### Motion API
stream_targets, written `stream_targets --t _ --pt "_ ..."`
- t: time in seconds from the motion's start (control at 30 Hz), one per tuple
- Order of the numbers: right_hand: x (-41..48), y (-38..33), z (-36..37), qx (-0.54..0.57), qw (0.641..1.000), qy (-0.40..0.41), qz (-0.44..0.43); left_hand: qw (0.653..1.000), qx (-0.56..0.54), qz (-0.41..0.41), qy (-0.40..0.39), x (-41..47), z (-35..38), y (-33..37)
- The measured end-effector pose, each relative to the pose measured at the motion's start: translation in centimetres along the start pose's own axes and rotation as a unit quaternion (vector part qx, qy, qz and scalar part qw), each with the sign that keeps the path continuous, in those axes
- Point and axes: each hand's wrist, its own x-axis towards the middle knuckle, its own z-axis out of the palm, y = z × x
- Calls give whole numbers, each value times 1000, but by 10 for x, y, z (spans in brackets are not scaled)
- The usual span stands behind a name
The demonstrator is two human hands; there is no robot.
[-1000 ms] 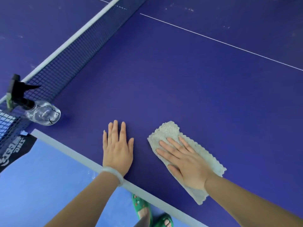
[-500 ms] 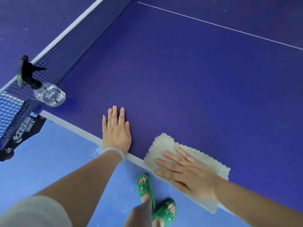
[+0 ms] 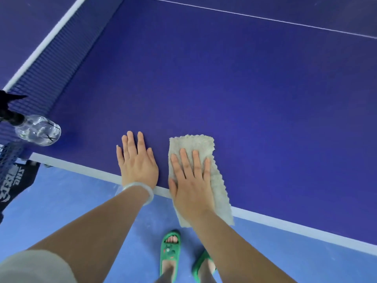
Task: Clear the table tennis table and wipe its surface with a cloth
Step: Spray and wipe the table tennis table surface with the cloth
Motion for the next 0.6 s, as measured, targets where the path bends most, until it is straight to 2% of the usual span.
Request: stream_targets --t 0.07,0.13,0.2,0.27,0.37,0.43,0.5,0.6 --pt "-15 15 0 0 1000 -1 2 1000 -5 3 -1 -1 0 0" --pt "-38 52 0 -6 999 8 45 1000 -12 6 -2 -2 0 -1" --pt "-65 101 -1 -14 990 25 141 1000 -14 8 -4 -2 -1 0" --pt "-88 143 -7 0 961 16 276 1000 -12 12 -8 -3 -2 1" --pt "-91 146 -8 46 910 32 412 1000 -17 10 -18 -2 -3 1" --pt "-74 114 -5 54 909 56 410 999 -17 16 -27 -2 -3 -1" --pt "-56 76 1 43 938 57 338 999 -31 14 -25 0 -4 -2" --pt "-41 45 5 18 970 47 240 992 -117 -16 -37 5 -12 4"
